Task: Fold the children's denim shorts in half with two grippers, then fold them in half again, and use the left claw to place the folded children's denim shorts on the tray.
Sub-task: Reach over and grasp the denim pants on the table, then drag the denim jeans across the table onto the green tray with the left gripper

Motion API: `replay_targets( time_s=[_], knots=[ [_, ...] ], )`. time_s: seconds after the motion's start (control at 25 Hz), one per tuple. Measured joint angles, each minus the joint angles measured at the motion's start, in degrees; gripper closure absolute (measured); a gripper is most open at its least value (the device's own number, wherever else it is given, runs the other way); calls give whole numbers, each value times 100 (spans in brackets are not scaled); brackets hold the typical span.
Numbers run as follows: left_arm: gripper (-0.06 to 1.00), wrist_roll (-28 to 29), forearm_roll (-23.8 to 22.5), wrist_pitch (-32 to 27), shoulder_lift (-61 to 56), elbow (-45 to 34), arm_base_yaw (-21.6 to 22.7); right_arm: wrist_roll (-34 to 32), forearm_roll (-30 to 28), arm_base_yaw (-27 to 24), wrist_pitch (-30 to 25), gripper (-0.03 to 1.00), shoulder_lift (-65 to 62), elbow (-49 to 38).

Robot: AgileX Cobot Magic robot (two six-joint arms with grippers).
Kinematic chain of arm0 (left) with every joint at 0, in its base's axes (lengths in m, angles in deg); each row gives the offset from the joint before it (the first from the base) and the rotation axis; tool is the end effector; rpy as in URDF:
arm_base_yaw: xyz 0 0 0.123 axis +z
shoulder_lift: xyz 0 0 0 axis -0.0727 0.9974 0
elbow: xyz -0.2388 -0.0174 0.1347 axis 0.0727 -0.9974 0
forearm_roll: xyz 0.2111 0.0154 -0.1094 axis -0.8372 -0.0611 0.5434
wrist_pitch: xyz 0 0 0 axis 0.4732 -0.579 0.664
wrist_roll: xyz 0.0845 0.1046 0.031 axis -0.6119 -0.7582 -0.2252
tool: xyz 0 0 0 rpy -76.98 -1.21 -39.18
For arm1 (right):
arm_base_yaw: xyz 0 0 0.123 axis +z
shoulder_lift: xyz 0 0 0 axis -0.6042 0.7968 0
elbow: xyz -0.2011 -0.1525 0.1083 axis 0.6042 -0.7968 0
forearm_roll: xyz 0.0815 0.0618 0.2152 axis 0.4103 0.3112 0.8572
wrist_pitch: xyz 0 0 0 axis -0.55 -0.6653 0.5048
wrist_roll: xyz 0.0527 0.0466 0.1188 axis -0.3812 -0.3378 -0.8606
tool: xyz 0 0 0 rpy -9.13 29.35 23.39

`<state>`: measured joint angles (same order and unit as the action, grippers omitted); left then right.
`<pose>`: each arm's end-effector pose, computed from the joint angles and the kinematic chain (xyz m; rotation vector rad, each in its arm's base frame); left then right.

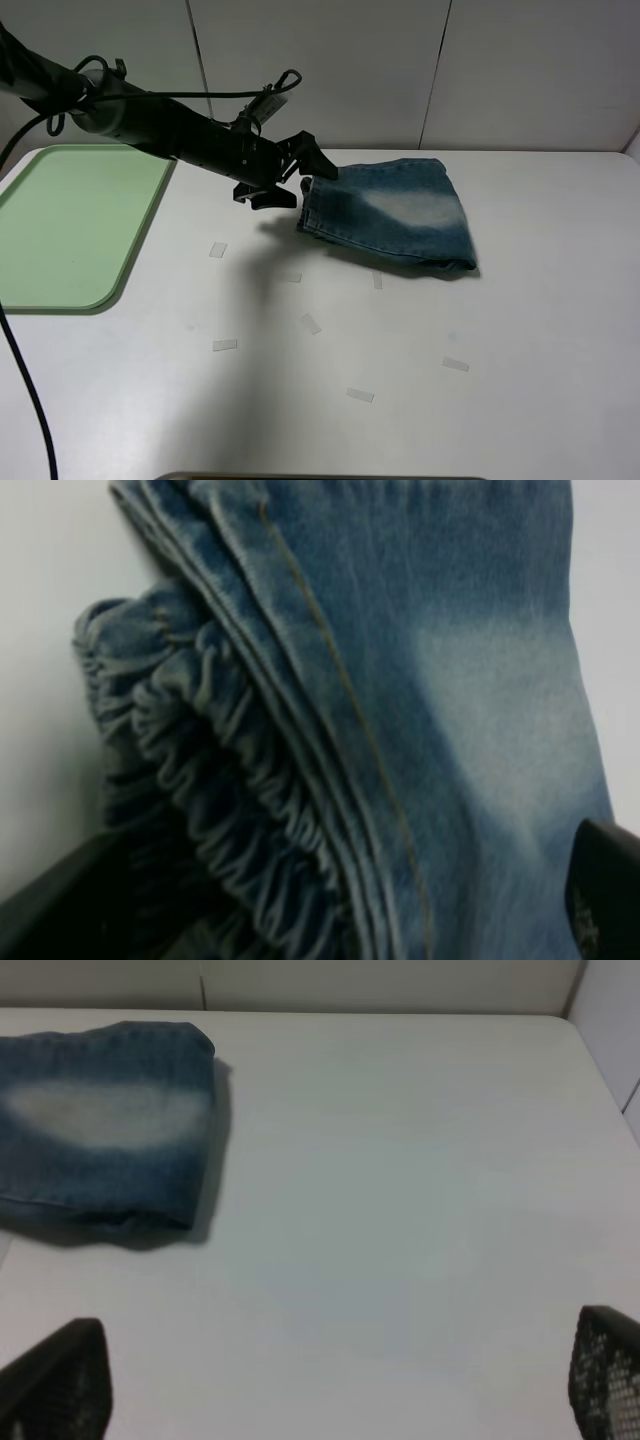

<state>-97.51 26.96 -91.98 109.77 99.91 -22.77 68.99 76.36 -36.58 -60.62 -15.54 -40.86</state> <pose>0.4337 -0.2128 0.0671 0.0110 2.5128 -0.9378 0.0377 -0.0042 0.2529 -0.0515 2.0007 -0.0666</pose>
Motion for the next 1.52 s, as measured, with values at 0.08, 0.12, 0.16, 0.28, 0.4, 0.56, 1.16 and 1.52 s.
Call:
replay_targets(
  time_s=[0.08, 0.12, 0.16, 0.28, 0.4, 0.56, 1.16, 1.52],
  knots=[
    [9, -66, 99, 6, 31, 25, -23, 0, 0, 0, 0, 27, 0, 0],
    [9, -100, 117, 20, 37, 30, -30, 0, 0, 0, 0, 27, 0, 0],
    [9, -120, 123, 32, 37, 41, -49, 0, 0, 0, 0, 27, 0, 0],
    [10, -139, 208, 126, 37, 61, -110, 0, 0, 0, 0, 27, 0, 0],
    [13, -199, 271, 170, 37, 61, -162, 0, 0, 0, 0, 27, 0, 0],
    [17, -260, 313, 200, 41, 61, -217, 0, 0, 0, 0, 27, 0, 0],
    [80, -264, 343, 201, 305, 84, -331, 0, -5, 0, 0, 27, 0, 0],
    [80, -264, 128, 125, 299, 90, -304, 0, -5, 0, 0, 27, 0, 0]
  ],
)
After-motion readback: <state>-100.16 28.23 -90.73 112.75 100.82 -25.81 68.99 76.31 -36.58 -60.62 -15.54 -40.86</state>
